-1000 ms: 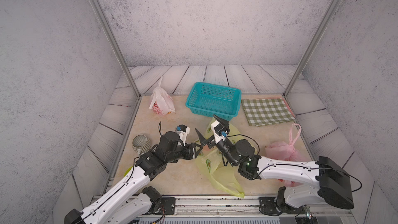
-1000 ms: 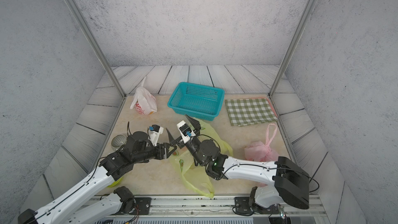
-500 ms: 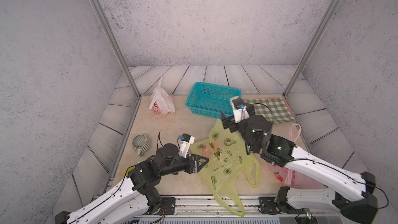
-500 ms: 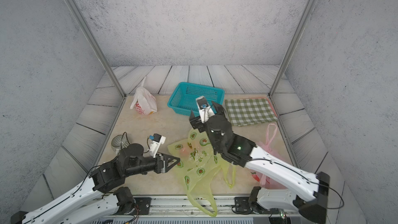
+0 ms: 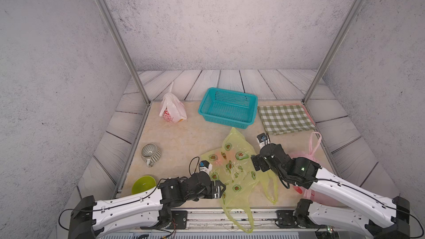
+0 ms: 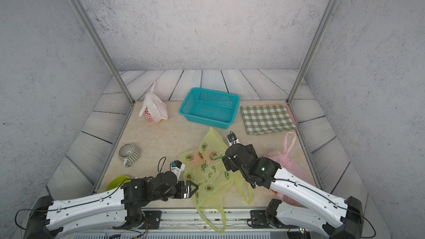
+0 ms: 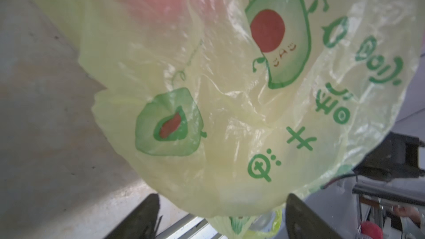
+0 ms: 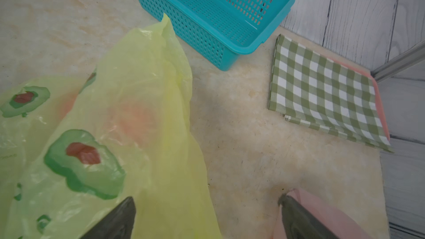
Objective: Untie the knot of a plastic bag & take out the apple
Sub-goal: Adjust the plastic bag at the center of the board.
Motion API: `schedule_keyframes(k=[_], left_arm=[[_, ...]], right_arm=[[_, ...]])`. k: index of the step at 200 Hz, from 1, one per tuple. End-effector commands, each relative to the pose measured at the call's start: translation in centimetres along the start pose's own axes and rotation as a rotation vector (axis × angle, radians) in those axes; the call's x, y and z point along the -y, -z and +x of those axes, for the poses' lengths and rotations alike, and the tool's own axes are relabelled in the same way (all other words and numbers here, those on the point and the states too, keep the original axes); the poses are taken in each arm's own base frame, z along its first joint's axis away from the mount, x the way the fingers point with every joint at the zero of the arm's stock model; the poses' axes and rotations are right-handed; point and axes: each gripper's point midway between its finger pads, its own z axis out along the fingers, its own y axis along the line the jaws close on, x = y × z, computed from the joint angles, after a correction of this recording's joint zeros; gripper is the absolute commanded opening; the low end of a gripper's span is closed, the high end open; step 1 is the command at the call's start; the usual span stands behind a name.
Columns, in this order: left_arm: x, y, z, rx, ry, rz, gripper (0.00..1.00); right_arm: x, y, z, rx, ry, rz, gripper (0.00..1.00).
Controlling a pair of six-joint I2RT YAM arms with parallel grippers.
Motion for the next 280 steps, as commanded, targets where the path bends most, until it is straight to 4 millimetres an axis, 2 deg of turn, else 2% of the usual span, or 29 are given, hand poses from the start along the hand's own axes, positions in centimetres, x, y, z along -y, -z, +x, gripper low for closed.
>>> schedule_keyframes(k=[1,26,44,57,74,107,126,135,168,193,221,242,249,260,271,280], left_arm=[[-2.9,-0.4,-2.7,0.141,-0.009,-0.122,0.96],[-4.1,-1.6,-5.2,0.163,0.023,-0.121,0.95],[-4.8,-2.3,-7.4,0.174,0.035,-0.125,0.94],[-5.3,-2.6,-9.0,0.175,0.033,-0.131,0.93],[-5.4,-2.7,-11.3,0.175,0.053,-0.116,0.91],[-4.2,-1.9,-14.7,0.191,0.042,-0.085,0.90],[-3.7,-1.7,-15.9,0.188,0.034,-0.081,0.90],[-3.7,-1.6,-16.4,0.189,0.033,-0.085,0.90],[-3.5,-1.5,-18.3,0.196,0.001,-0.092,0.90],[-5.3,-3.5,-19.1,0.149,0.000,-0.148,0.90],[-7.7,-6.2,-19.6,0.079,0.006,-0.204,0.89],[-8.7,-8.0,-19.4,-0.001,0.024,-0.215,0.86],[-8.7,-8.6,-19.5,-0.004,0.029,-0.202,0.84],[-8.2,-9.2,-19.8,0.003,0.034,-0.164,0.81],[-7.4,-9.6,-20.2,0.001,0.041,-0.122,0.69],[-6.5,-9.7,-20.8,0.007,0.041,-0.079,0.51]], right_arm=[[-1.6,-1.9,0.0,-0.030,-0.018,-0.084,0.99],[-4.2,-3.8,0.1,-0.063,-0.020,-0.189,0.99],[-6.1,-4.0,-1.0,-0.031,-0.035,-0.276,0.99],[-6.7,-4.0,-2.1,-0.005,-0.035,-0.303,0.99],[-6.5,-3.8,-4.0,0.014,-0.020,-0.288,0.99],[-5.7,-2.9,-8.4,0.070,-0.009,-0.260,0.99],[-5.0,-4.1,-10.0,0.055,-0.016,-0.224,0.99],[-4.4,-5.4,-10.7,0.027,-0.037,-0.204,0.99],[-3.1,-10.4,-10.4,-0.104,-0.067,-0.118,0.99],[-3.1,-12.6,-8.9,-0.161,-0.097,-0.108,0.99],[-4.6,-14.2,-6.3,-0.250,-0.146,-0.189,1.00],[-5.8,-14.1,-5.1,-0.271,-0.184,-0.257,0.87],[-6.1,-14.0,-4.9,-0.266,-0.193,-0.277,0.78],[-6.5,-14.1,-4.8,-0.271,-0.203,-0.302,0.58],[-6.9,-14.1,-4.8,-0.275,-0.202,-0.319,0.40],[-7.0,-14.2,-5.0,-0.268,-0.204,-0.328,0.29]])
